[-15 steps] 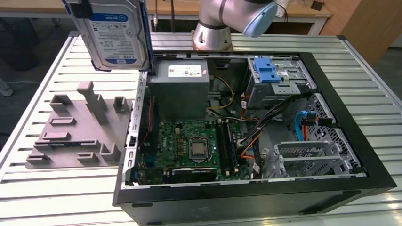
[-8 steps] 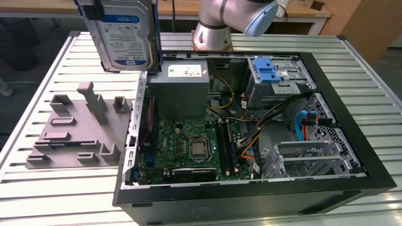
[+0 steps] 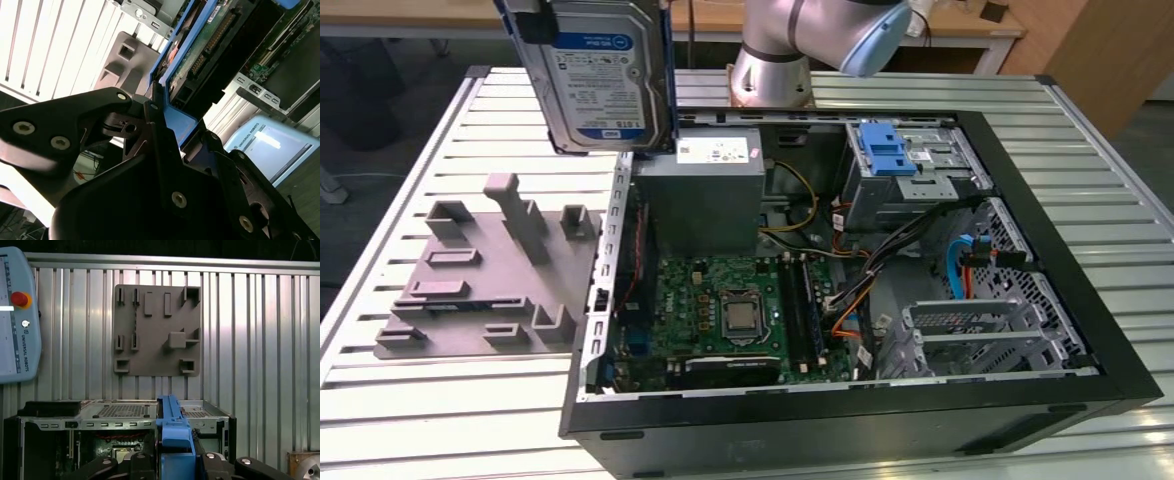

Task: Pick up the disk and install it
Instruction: 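Pick up the disk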

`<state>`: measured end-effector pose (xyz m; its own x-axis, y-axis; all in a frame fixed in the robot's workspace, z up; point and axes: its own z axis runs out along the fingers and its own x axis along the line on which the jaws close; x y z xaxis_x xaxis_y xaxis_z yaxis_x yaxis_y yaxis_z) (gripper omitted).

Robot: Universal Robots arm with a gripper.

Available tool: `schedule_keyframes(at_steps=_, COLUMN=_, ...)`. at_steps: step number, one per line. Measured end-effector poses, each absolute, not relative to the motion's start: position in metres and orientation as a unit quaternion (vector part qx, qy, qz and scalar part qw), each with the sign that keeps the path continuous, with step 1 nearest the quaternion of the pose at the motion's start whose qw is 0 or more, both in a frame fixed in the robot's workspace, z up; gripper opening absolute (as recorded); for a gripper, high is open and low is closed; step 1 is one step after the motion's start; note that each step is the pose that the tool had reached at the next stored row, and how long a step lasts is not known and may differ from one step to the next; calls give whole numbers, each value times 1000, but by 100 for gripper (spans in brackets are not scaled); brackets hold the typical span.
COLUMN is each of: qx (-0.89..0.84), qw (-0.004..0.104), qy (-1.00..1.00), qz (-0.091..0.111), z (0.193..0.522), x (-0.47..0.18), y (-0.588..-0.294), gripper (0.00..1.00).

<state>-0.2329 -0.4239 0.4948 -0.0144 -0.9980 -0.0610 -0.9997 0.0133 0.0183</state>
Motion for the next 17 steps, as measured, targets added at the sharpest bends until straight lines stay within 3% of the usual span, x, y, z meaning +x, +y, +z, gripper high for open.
schedule_keyframes(at_steps=17, qx=-702, qw=15, qy=712, qz=28, z=495, x=-214, y=-424, gripper=36)
